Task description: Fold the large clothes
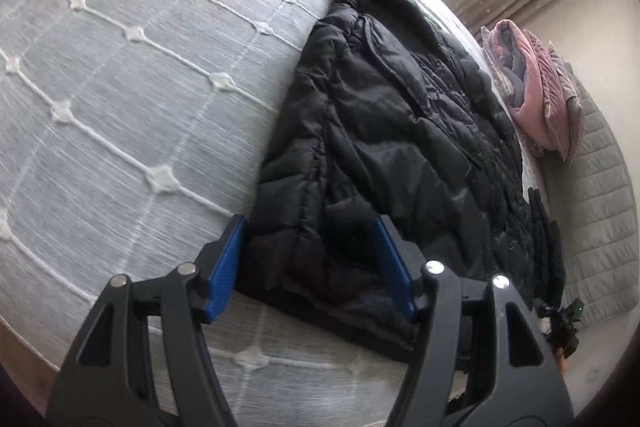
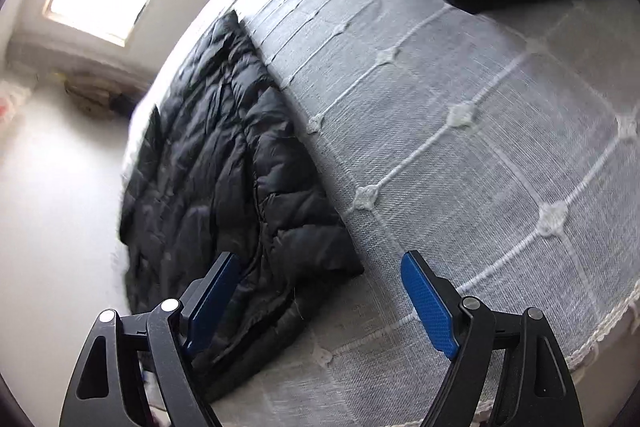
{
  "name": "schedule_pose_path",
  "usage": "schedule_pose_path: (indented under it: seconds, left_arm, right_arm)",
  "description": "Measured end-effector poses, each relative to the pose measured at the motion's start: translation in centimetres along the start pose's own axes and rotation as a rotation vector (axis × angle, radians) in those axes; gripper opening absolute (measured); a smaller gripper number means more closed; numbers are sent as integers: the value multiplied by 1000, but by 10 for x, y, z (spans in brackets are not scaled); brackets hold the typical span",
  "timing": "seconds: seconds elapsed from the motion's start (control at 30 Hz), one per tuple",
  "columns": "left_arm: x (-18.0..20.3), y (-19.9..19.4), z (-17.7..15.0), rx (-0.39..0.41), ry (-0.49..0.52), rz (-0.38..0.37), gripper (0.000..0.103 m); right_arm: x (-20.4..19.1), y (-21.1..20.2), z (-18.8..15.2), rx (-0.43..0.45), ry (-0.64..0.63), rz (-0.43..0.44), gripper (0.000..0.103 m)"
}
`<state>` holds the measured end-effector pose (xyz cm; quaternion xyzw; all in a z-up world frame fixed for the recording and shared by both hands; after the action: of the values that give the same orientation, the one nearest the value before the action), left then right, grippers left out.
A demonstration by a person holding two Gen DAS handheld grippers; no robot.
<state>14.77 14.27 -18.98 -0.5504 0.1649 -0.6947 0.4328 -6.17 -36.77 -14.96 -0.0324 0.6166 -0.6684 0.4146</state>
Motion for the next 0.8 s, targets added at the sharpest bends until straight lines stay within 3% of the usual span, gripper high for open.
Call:
schedule_pose_path:
  seconds: [0.03, 0.07, 0.1, 0.17, 0.2, 0.27, 0.4, 0.57, 0.8]
  left_arm:
    - [1, 0, 0, 0, 9, 11, 64]
    - [1, -1, -1, 3, 13, 13, 64]
    - [1, -2, -1, 6, 7, 9, 64]
    - [-6, -7, 1, 14, -38, 0, 64]
    - [-9, -10, 0, 19, -54, -4, 64]
    - [-13, -14, 0, 19, -67, -7, 64]
    - [1, -2, -11, -56, 19, -12, 64]
    - [7, 6, -12, -58, 23, -34, 64]
    - [7, 6, -10, -51, 3, -64, 73]
  right_arm:
    - [-5, 3, -3, -9, -35, -21, 78]
    - [-10, 5, -4, -12, -59, -26, 64]
    - [-15, 8, -5, -21, -72, -19, 41]
    - [-15, 15, -6, -46, -73, -19, 12]
    - [-14, 14, -6, -45, -51, 12, 9]
    - [-10, 5, -2, 8, -15, 44, 7]
    - [-2, -3, 0, 56, 28, 40, 6]
    - [-1, -2, 0, 50, 65, 75, 6]
    - [4, 7, -2, 9, 86, 80, 20]
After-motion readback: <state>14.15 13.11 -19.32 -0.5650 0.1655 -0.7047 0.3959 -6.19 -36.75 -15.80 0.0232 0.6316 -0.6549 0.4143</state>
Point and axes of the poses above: each gripper's, at about its wrist camera, not at the fingertips, and y roughly the way its jaws point, x to its right, z to its top, the point moved 8 cm from there along y, roughly the way its jaws point, and after that the axes turned 7 degrees about -z, right-handed, at the moved point
